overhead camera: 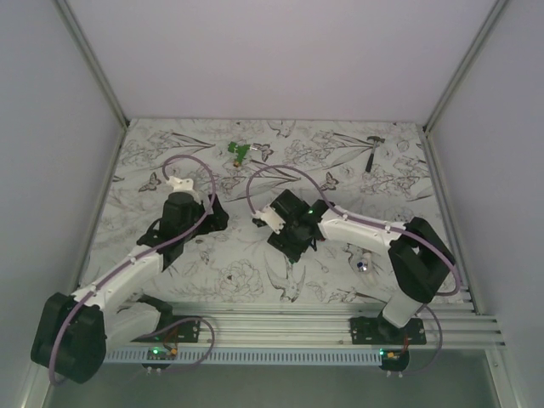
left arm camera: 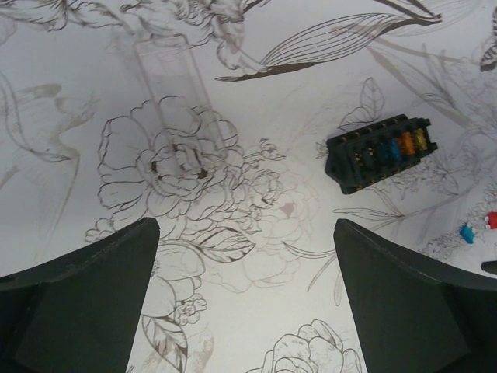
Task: Snap on the fuse box
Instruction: Pick up the fuse from the center of the board.
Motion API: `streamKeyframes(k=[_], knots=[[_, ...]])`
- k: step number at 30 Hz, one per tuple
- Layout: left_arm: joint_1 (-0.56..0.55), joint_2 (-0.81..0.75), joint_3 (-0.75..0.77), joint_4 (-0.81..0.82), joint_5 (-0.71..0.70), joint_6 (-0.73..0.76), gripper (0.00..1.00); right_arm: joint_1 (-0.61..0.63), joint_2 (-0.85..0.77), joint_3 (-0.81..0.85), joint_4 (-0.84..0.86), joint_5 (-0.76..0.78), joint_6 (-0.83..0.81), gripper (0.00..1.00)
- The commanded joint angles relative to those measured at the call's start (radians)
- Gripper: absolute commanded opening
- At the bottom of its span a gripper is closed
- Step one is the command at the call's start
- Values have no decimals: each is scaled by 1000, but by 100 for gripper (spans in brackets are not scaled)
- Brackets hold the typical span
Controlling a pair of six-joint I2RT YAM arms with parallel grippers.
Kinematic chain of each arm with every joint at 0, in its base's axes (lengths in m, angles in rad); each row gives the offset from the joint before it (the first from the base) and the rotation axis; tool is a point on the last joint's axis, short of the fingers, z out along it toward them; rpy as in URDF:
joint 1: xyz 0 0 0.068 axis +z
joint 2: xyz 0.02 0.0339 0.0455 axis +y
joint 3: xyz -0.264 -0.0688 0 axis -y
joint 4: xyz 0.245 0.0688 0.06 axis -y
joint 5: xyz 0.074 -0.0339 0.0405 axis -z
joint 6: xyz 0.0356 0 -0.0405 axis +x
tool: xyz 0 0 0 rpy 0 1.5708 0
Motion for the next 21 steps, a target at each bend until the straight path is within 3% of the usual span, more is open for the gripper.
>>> streamKeyframes(k=[1, 12, 21], knots=[[35, 2, -12, -58, 6, -12, 100, 28, 28, -8, -37, 4, -102, 60], [62, 3, -18, -69, -5, -27, 100, 56, 103, -27, -42, 31, -132, 60], [63, -29, -33, -69, -27, -29, 100, 49, 163, -1, 62, 102, -103, 60]])
